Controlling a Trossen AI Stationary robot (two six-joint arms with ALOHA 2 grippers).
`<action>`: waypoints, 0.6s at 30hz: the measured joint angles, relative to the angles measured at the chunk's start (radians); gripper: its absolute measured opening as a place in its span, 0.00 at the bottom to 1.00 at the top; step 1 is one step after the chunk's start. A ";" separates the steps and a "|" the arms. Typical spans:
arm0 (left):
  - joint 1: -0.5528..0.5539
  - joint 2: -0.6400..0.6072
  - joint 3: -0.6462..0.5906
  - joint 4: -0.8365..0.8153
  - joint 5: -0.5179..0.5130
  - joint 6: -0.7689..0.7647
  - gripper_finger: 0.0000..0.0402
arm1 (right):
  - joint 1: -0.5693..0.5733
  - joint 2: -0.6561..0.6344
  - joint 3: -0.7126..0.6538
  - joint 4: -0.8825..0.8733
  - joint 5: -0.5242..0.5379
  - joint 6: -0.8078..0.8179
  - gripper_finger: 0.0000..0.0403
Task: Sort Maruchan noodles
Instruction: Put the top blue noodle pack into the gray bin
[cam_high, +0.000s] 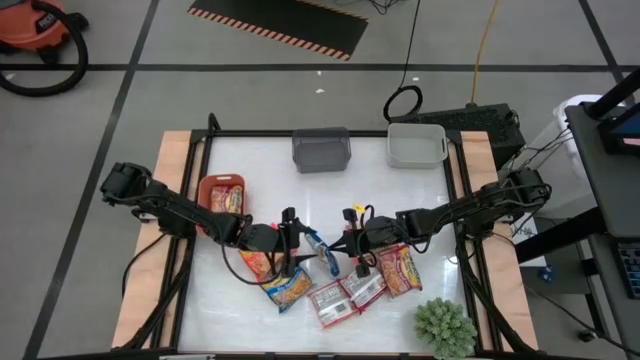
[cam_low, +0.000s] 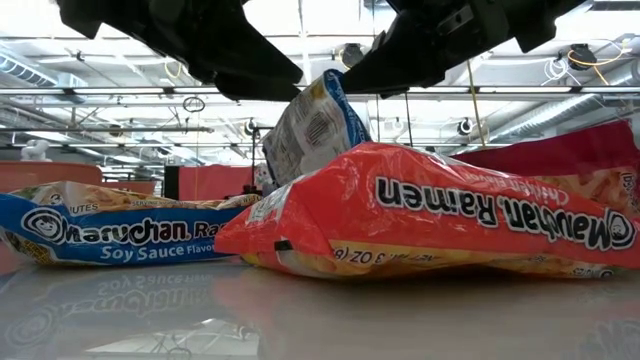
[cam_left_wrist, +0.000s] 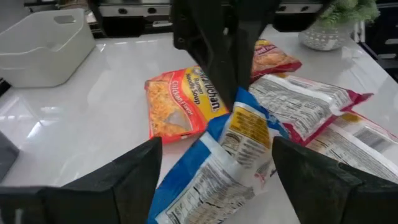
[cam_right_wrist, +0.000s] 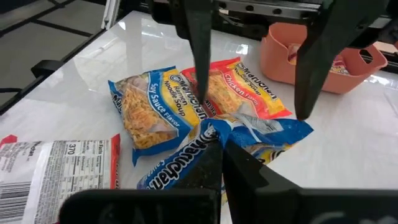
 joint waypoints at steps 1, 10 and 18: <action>0.001 0.006 0.000 0.004 0.002 0.005 0.80 | 0.000 0.000 0.000 0.000 -0.002 -0.001 0.00; 0.032 0.071 0.001 0.032 0.101 0.037 0.83 | 0.000 0.000 0.000 0.000 -0.052 0.000 0.00; 0.064 0.200 -0.001 0.072 0.265 0.042 0.83 | 0.000 0.000 0.000 0.009 -0.104 -0.009 0.00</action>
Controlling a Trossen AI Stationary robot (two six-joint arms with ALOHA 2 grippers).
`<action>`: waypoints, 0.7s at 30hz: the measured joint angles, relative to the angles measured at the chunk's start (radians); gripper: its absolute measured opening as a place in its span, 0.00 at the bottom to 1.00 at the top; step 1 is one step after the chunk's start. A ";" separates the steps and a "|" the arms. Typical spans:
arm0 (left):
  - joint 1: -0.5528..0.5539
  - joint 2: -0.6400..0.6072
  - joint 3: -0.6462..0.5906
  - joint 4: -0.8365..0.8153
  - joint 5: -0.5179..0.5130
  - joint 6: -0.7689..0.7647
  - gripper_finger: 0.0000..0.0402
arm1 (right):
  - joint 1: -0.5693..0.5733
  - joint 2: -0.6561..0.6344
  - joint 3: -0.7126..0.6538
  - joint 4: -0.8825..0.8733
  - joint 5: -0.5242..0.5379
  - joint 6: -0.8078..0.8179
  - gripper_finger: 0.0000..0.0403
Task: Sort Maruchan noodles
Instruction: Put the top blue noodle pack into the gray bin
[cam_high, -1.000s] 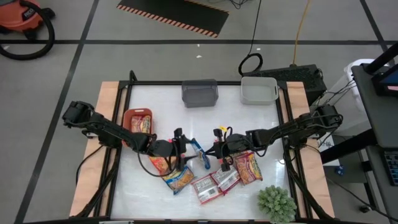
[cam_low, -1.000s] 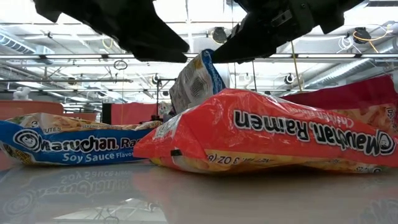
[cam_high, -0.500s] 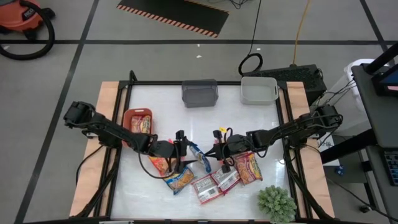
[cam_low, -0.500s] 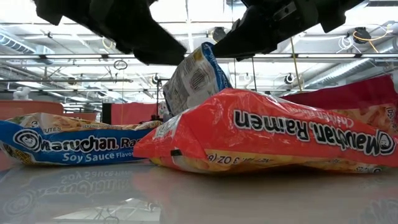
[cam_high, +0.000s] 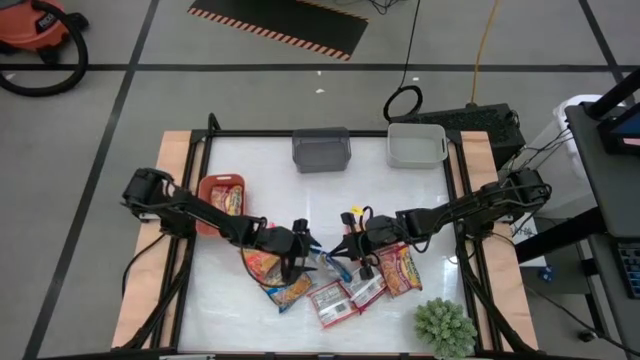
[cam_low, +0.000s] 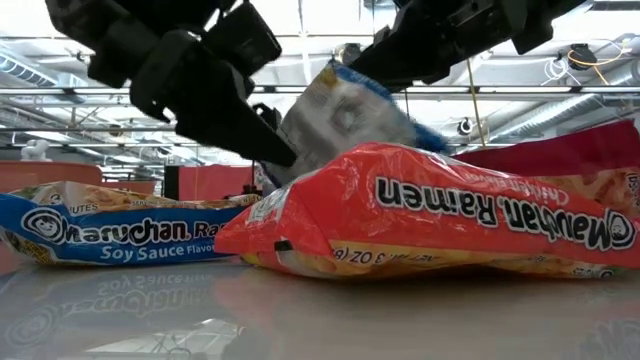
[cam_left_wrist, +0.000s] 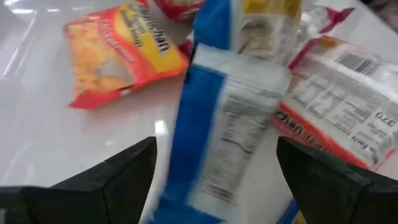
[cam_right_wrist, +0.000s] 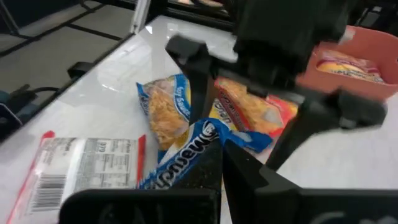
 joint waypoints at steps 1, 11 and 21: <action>0.002 0.018 0.002 0.021 0.006 0.004 0.83 | 0.000 0.000 0.000 0.002 0.000 0.000 0.00; 0.017 0.056 0.001 0.136 0.036 0.044 0.67 | 0.000 0.000 0.000 -0.015 0.003 0.000 0.00; 0.019 0.056 0.001 0.106 0.036 0.083 0.35 | 0.000 0.000 0.000 -0.017 0.009 0.000 0.00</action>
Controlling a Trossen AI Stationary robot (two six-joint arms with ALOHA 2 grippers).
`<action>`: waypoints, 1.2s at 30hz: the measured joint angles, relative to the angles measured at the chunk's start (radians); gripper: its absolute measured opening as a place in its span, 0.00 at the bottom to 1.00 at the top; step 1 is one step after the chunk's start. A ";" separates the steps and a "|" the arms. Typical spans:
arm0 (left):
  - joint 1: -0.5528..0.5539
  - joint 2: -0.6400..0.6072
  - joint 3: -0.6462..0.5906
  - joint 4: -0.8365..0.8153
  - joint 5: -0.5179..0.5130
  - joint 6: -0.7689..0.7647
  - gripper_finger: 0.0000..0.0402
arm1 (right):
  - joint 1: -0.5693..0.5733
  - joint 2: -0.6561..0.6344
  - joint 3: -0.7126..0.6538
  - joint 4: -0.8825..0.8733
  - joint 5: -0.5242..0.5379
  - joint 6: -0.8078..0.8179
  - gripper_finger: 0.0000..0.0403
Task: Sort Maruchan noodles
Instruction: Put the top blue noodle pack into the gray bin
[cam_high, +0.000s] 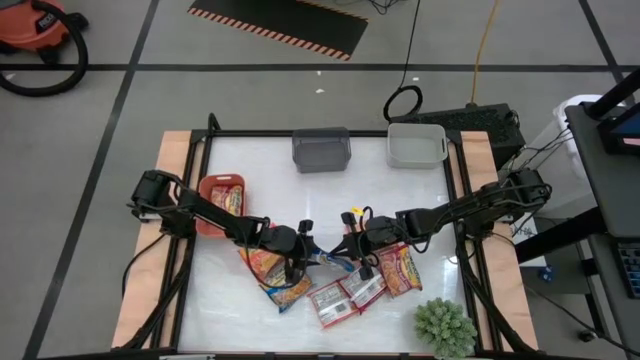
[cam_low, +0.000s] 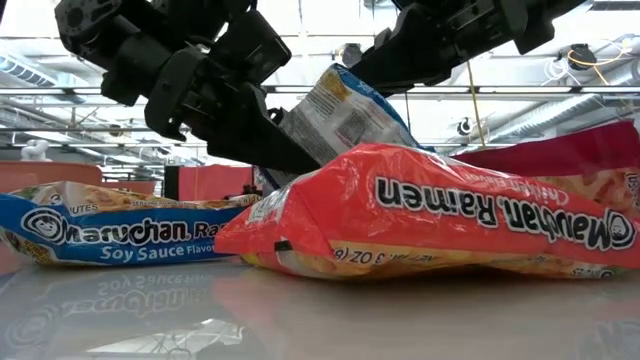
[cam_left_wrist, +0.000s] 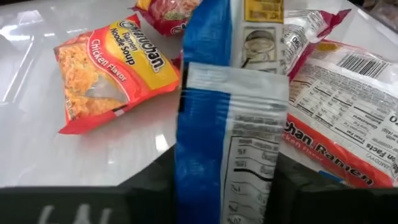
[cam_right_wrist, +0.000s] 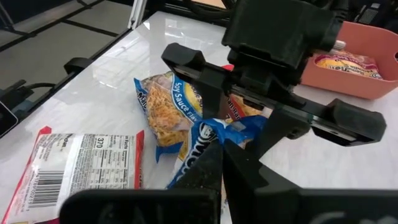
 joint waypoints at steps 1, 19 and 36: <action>0.000 0.000 0.000 0.000 0.001 0.006 0.33 | 0.000 0.000 0.000 0.000 0.000 0.001 0.00; -0.002 -0.110 0.000 -0.147 -0.130 -0.033 0.32 | 0.002 -0.120 0.000 -0.204 0.308 0.183 0.31; -0.004 -0.191 0.000 -0.226 -0.284 -0.109 0.32 | 0.030 -0.242 0.000 -0.335 0.390 0.362 0.44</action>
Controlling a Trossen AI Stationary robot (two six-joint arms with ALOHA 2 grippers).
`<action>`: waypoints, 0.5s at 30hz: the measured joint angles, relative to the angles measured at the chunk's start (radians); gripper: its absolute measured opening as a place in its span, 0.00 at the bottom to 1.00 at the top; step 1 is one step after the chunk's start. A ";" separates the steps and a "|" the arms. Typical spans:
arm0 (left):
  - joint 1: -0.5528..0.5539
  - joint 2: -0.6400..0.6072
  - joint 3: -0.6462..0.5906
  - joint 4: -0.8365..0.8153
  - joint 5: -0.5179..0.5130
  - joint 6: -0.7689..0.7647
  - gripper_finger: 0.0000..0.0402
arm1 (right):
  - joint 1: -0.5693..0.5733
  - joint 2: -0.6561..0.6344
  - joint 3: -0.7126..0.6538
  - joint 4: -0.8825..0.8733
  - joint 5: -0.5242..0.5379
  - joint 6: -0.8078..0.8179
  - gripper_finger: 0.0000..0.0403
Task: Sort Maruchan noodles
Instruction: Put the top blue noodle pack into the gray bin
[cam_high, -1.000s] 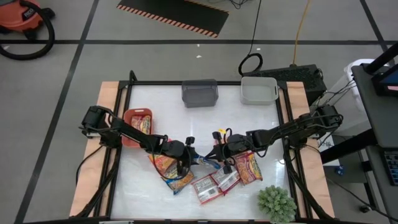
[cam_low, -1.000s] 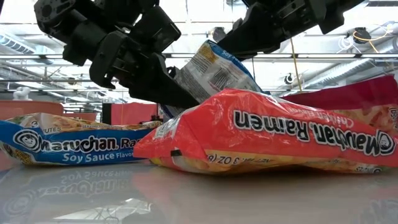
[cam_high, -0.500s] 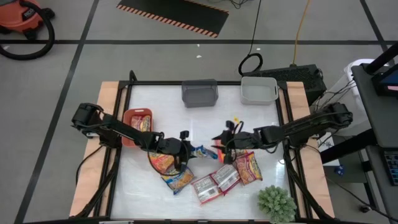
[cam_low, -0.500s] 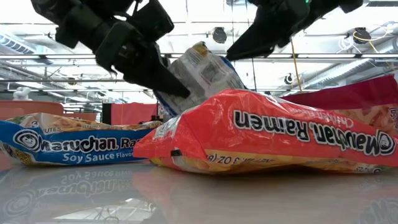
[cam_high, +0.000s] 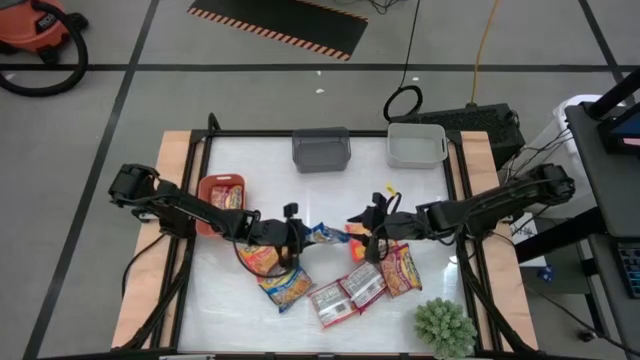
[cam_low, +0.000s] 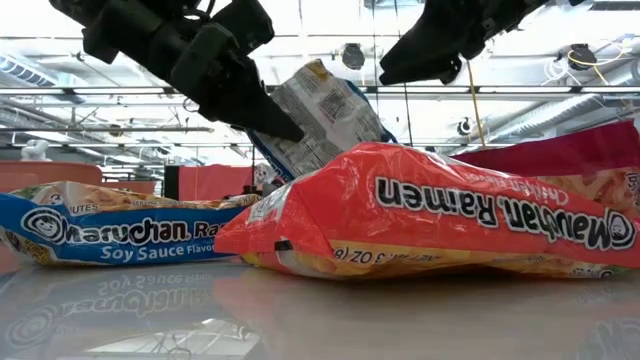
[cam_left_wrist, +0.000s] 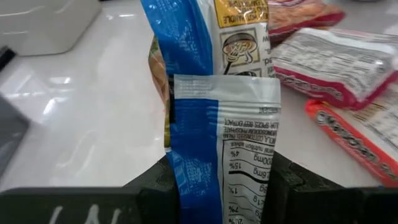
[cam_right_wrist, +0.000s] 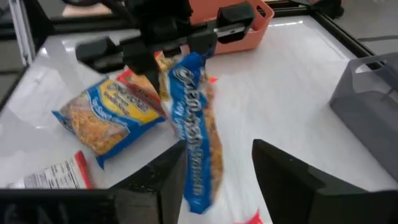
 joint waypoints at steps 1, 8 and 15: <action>0.000 0.000 0.000 0.000 -0.013 -0.005 0.32 | 0.000 0.007 0.000 0.013 -0.001 0.008 0.45; 0.000 0.000 0.000 0.018 -0.042 -0.007 0.32 | 0.001 0.075 0.000 0.061 -0.003 0.003 0.54; 0.000 0.000 0.000 0.023 -0.042 -0.007 0.32 | 0.000 0.105 0.000 0.133 -0.002 -0.051 0.65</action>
